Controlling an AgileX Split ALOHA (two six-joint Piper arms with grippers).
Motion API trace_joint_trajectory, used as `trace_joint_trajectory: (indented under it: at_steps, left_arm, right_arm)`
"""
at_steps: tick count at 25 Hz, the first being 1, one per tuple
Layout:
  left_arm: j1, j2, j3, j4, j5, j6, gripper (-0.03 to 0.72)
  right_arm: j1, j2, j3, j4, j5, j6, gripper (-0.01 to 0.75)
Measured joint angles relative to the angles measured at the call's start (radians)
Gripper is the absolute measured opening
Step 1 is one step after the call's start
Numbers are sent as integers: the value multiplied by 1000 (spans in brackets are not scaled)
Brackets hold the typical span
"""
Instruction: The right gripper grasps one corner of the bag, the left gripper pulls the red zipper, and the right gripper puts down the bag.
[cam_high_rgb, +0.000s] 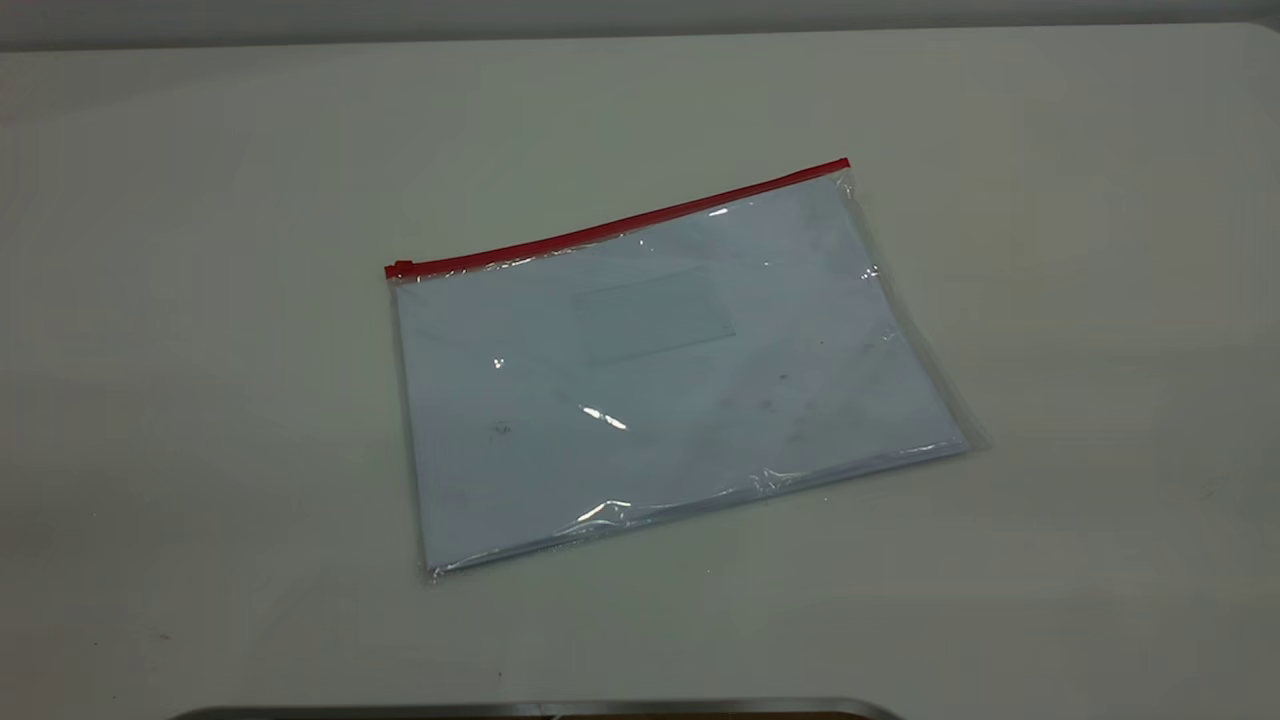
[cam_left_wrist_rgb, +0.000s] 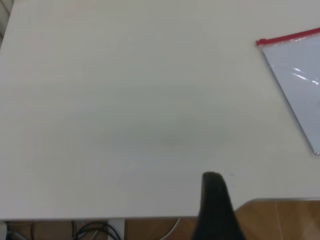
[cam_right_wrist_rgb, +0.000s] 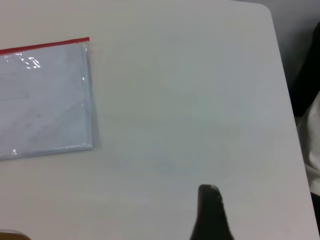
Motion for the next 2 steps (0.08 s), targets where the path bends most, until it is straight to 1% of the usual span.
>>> trace_joint_trajectory:
  at_steps: [2]
  left_arm:
    - [0,0,0,0,0,0,586]
  right_arm:
    - [0,0,0,0,0,0,574]
